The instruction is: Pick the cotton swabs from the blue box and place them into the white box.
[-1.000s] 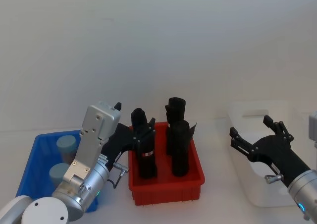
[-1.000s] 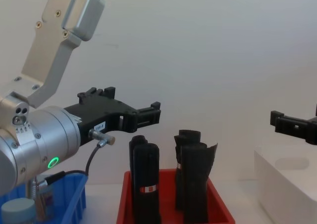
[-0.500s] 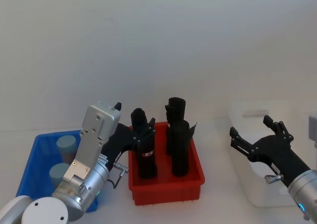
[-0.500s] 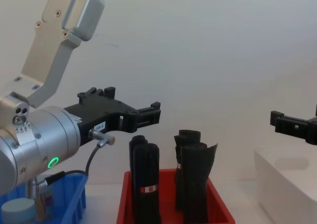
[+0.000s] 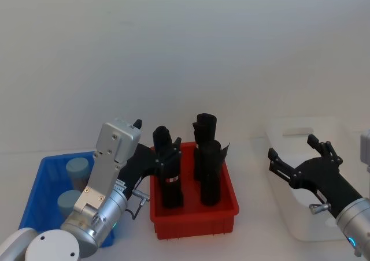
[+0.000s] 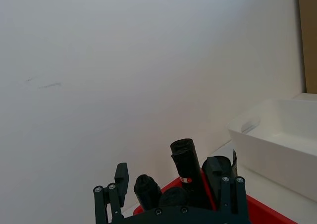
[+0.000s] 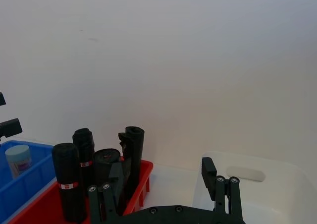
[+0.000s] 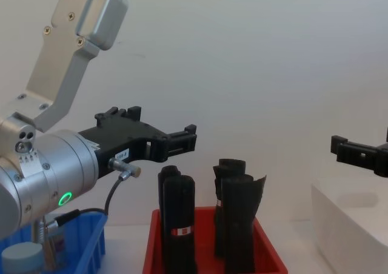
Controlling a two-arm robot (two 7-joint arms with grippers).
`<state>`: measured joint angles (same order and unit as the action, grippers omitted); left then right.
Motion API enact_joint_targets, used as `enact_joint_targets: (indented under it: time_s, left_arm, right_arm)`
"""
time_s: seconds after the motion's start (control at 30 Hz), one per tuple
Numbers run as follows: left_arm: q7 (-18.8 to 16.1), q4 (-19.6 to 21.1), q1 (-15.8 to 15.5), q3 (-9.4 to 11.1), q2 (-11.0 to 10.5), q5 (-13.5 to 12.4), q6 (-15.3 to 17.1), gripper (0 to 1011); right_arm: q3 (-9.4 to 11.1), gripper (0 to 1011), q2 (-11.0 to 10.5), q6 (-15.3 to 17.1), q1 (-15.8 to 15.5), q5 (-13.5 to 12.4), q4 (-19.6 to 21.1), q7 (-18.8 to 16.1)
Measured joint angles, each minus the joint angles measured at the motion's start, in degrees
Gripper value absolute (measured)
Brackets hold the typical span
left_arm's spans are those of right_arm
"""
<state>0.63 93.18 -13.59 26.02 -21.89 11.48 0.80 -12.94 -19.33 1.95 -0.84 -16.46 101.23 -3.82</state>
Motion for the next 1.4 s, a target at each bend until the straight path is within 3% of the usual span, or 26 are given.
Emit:
enact_joint_targets:
  time_s: [1.4]
  left_arm:
    - [0.0, -0.4, -0.2, -0.2, 0.2, 0.1, 0.2, 1004]
  right_arm:
    - [0.0, 1002, 0.0, 0.0, 0.0, 0.0, 0.0, 0.0]
